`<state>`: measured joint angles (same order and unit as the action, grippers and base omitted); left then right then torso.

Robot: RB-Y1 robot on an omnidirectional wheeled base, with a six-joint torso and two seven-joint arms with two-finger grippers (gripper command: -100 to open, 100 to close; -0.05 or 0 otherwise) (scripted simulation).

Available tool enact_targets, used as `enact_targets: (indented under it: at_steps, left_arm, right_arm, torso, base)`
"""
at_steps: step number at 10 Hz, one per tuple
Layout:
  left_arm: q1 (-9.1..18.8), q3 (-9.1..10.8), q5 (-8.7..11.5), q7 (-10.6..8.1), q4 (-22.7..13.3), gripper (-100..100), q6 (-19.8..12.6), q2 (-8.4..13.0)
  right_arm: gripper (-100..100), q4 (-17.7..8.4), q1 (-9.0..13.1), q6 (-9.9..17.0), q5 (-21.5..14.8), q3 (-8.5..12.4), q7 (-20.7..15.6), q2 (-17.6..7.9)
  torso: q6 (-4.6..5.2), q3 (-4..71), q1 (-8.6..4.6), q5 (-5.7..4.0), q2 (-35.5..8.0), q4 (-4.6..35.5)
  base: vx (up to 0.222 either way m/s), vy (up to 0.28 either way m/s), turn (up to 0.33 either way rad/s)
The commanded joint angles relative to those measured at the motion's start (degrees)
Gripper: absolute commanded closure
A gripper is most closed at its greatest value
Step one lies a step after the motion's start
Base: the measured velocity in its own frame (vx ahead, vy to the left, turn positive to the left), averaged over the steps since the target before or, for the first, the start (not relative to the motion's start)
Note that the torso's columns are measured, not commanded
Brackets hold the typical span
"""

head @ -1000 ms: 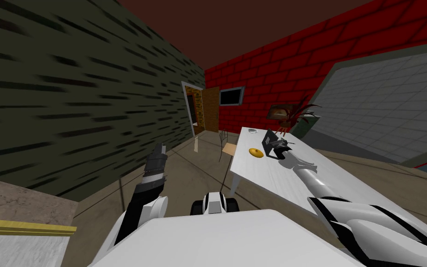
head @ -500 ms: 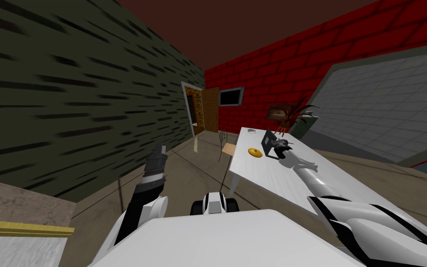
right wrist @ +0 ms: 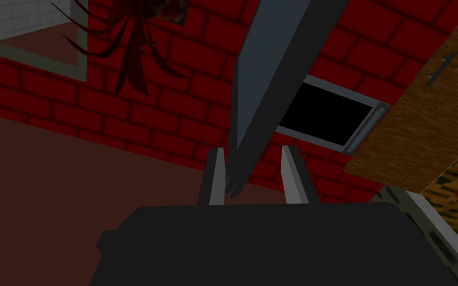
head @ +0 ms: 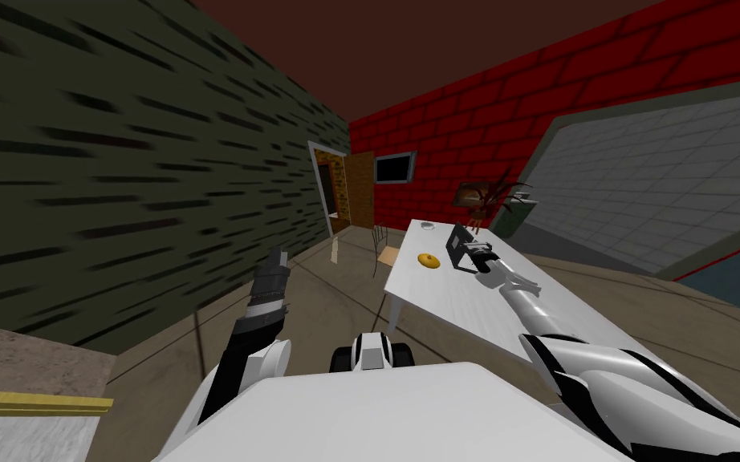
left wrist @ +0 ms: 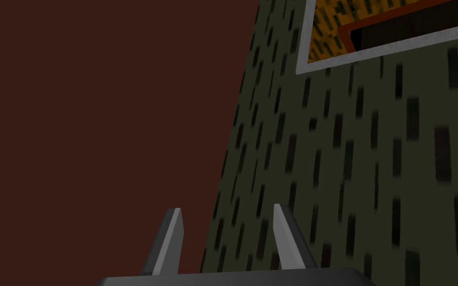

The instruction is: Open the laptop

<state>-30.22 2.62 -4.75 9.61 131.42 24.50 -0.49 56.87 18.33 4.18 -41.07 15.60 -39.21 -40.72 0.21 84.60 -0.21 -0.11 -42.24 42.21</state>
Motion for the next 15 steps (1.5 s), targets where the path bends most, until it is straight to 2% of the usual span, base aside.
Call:
enact_targets:
  at_steps: [1, 4, 6, 8, 9, 10, 11, 12, 15]
  left_arm:
    - [0.00, -0.01, 0.00, 0.00, 0.00, 0, 0.00, -0.01]
    - [0.00, 0.00, 0.00, 0.00, 0.00, 0, 0.00, 0.00]
    - [0.00, -0.01, 0.00, 0.00, 0.00, 0, 0.00, -0.01]
    - [-0.01, 0.00, 0.00, 0.00, 0.00, 0, 0.00, 0.00]
    - [-0.01, 0.00, 0.00, 0.00, 0.00, 0, 0.00, 0.00]
    - [0.00, -0.01, 0.00, 0.00, 0.00, 0, 0.00, -0.01]
    - [0.00, 0.00, 0.00, 0.00, 0.00, 0, 0.00, 0.00]
    - [0.00, 0.00, 0.00, 0.00, 0.00, 0, 0.00, 0.00]
    - [0.00, -0.01, 0.00, 0.00, 0.00, 0, 0.00, -0.01]
  right_arm:
    - [100, -0.16, -0.17, -2.07, 1.51, 1.72, 1.60, 1.94]
    - [100, -0.56, -0.81, -5.67, 4.21, 4.92, 4.10, 5.72]
    - [100, -0.66, -0.97, -6.58, 4.88, 5.71, 4.72, 6.66]
    - [100, -0.95, -1.45, -9.28, 6.91, 8.11, 6.60, 9.50]
    - [100, -0.12, -0.60, -8.79, 6.27, 7.85, 5.92, 8.87]
    - [100, -1.13, -1.21, -11.48, 8.17, 9.83, 6.50, 11.19]
    - [100, -1.66, -1.56, -12.63, 9.07, 10.70, 6.74, 12.29]
    - [100, -1.66, -1.56, -12.63, 9.07, 10.70, 6.74, 12.29]
    - [100, -3.25, -2.61, -16.09, 11.79, 13.33, 7.46, 15.60]
  torso:
    - [-0.10, 0.06, 0.23, 0.03, 0.11, -0.06]
    - [0.10, 0.14, -0.49, -0.29, 0.24, -0.22]
    - [0.22, 0.13, -0.55, -0.39, 0.23, -0.31]
    - [0.11, 0.15, -0.46, -0.45, 0.27, -0.40]
    - [0.05, 0.19, -0.51, -0.53, 0.35, -0.47]
    - [-0.17, 0.24, -0.25, -0.31, 0.38, -0.34]
    - [-0.25, 0.23, -0.20, -0.33, 0.39, -0.38]
    - [-0.28, 0.24, -0.24, -0.39, 0.41, -0.42]
    - [-0.42, 0.30, 0.01, -0.49, 0.52, -0.59]
  base:
    - [0.002, -0.060, -0.076]
    - [0.010, -0.099, -0.088]
    - [0.008, -0.057, -0.041]
    - [0.021, -0.082, -0.088]
    - [0.004, -0.031, -0.021]
    - [0.012, -0.079, -0.015]
    - [0.017, -0.117, -0.004]
    - [0.003, -0.079, -0.013]
    - [0.009, -0.072, -0.009]
